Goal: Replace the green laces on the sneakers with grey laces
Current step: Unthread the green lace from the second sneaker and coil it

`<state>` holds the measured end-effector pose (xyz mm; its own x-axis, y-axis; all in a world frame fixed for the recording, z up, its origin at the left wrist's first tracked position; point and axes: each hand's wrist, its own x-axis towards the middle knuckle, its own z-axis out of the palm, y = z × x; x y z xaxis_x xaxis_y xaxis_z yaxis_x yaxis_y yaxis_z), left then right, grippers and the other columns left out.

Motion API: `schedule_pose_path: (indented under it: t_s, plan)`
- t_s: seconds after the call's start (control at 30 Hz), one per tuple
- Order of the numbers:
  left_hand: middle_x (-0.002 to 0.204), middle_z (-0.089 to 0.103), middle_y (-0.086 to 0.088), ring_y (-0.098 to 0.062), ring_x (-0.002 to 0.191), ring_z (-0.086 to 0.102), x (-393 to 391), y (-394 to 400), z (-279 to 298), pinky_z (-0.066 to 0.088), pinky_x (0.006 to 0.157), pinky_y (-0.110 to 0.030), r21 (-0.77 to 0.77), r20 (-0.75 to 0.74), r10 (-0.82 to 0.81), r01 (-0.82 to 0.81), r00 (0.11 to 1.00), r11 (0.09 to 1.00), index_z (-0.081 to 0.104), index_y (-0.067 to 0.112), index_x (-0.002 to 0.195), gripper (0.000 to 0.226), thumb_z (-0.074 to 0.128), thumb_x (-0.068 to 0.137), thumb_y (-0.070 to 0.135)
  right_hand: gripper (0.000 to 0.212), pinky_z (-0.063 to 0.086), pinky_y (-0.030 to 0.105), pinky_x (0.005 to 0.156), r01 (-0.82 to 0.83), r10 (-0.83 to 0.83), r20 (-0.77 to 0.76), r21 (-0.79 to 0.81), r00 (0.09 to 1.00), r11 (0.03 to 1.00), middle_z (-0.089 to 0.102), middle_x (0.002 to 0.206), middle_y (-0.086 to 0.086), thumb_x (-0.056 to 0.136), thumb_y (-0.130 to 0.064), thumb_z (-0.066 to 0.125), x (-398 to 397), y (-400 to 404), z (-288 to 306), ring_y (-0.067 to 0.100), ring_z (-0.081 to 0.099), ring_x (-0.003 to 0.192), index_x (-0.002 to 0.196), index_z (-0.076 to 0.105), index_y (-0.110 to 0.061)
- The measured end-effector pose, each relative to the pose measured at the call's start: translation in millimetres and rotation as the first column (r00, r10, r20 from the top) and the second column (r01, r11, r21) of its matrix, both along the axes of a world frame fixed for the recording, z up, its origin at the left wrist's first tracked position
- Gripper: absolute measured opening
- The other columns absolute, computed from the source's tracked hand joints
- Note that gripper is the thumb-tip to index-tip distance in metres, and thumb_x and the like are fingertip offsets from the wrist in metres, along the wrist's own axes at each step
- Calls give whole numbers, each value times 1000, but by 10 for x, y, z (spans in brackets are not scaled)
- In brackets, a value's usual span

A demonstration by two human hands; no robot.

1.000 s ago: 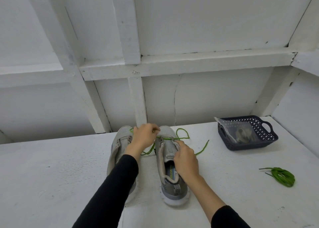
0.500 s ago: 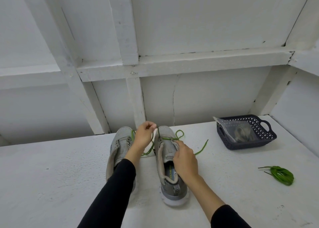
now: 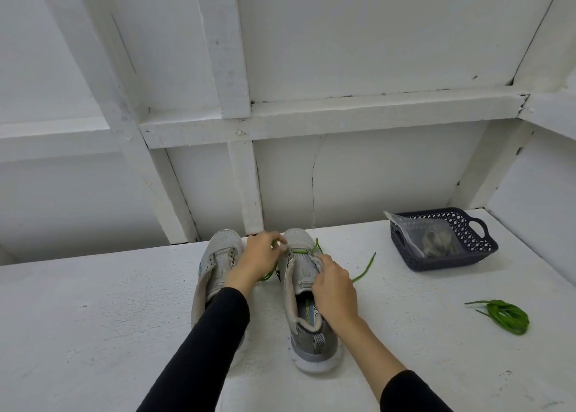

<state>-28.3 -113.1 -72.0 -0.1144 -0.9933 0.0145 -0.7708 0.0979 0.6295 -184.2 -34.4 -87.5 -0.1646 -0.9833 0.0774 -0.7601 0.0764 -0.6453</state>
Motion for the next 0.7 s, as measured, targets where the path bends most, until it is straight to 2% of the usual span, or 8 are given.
schedule_pose_path:
  t_s: [0.13, 0.27, 0.4, 0.47, 0.57, 0.63, 0.67, 0.7]
  plan:
    - [77, 55, 6, -28, 105, 50, -46, 47, -79, 47, 83, -38, -98, 87, 42, -34, 995, 995, 71, 16, 90, 10, 62, 93, 15, 44, 51, 36, 78, 1, -1, -4, 5, 1000, 1000, 64, 116, 7, 97, -8, 39, -1, 1, 4, 27, 61, 102, 139, 46, -20]
    - [98, 66, -8, -27, 105, 47, -93, 25, -38, 39, 90, -31, -91, 184, 47, -31, 982, 995, 69, 10, 95, 20, 53, 100, 20, 43, 51, 36, 77, 7, -7, -14, 5, 1000, 1000, 64, 114, 7, 97, -8, 40, -3, -5, 6, 27, 61, 101, 138, 47, -18]
    - [82, 60, 0, -11, 72, 47, -54, 0, 105, 35, 60, -17, 65, -272, 157, -145, 949, 987, 60, 12, 92, 14, 50, 101, 16, 42, 54, 37, 77, 7, -7, -15, 1, 1000, 1000, 65, 113, 7, 97, -9, 41, 4, 4, 8, 26, 63, 98, 137, 48, -18]
    - [75, 51, 5, -10, 69, 43, -27, -4, 204, 35, 61, -16, 99, -540, 183, -155, 822, 983, 56, 14, 87, 17, 48, 102, 17, 40, 53, 36, 76, 6, -6, -17, -3, 1000, 1000, 65, 114, 7, 96, -8, 42, 2, 1, 8, 26, 63, 99, 135, 50, -17]
    - [81, 55, 2, -11, 78, 54, 6, 0, 381, 44, 75, -20, 110, -882, 199, -223, 428, 969, 52, 14, 84, 24, 41, 104, 18, 40, 50, 34, 74, 9, -9, -21, -1, 1000, 1000, 64, 115, 6, 96, -7, 41, 1, 1, 7, 27, 62, 98, 133, 51, -18]
    - [83, 59, 1, -10, 80, 61, 22, 0, 460, 48, 81, -24, 143, -960, 198, -262, 199, 955, 49, 14, 85, 25, 35, 106, 18, 40, 50, 35, 74, 7, -7, -23, 0, 1000, 1000, 64, 113, 6, 96, -8, 42, 1, 5, 7, 26, 62, 96, 134, 50, -19]
    - [79, 56, 1, -10, 73, 59, 18, 4, 478, 49, 79, -26, 143, -961, 197, -260, 196, 955, 47, 14, 86, 25, 33, 106, 19, 40, 51, 36, 74, 5, -5, -24, 1, 1000, 1000, 64, 113, 6, 96, -9, 42, 2, 6, 6, 26, 62, 95, 134, 50, -19]
    - [76, 52, 1, -10, 66, 54, 9, 15, 479, 48, 73, -27, 131, -929, 210, -261, 305, 956, 45, 15, 87, 23, 33, 107, 20, 40, 51, 36, 73, 4, -4, -25, 1, 1000, 1000, 64, 113, 6, 96, -9, 41, 2, 7, 7, 27, 62, 95, 134, 50, -19]
